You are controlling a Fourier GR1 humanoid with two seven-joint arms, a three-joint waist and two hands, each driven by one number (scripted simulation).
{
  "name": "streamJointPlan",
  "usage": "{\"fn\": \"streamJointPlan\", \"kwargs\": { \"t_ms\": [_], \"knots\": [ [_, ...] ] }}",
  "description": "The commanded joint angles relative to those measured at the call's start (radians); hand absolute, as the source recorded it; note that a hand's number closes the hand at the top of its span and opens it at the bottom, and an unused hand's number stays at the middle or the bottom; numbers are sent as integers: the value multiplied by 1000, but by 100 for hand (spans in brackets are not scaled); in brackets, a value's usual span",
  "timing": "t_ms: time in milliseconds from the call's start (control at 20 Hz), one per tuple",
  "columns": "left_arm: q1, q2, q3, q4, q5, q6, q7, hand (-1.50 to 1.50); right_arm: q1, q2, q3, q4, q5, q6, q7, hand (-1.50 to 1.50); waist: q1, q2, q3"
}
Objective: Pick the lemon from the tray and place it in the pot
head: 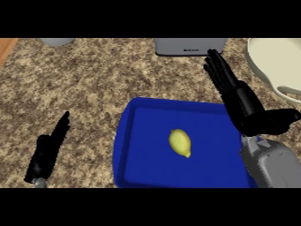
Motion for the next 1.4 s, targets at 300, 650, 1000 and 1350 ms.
{"fn": "streamJointPlan", "kwargs": {
  "t_ms": [300,650,1000,1350],
  "knots": [
    [-171,-57,81,-126,74,27,-79,0,-314,-231,-14,-219,119,354,-326,150,4,-62,-17],
    [-254,-75,149,-175,146,17,-121,0,-179,-320,-63,-94,172,547,-940,-150,45,46,0],
    [-313,-58,179,-158,170,8,-74,0,-78,-464,-34,18,483,382,-1335,-150,24,34,-5],
    [-292,-46,202,-160,177,-10,-82,0,-11,-509,80,68,771,101,-1378,-150,21,19,-9]
  ]
}}
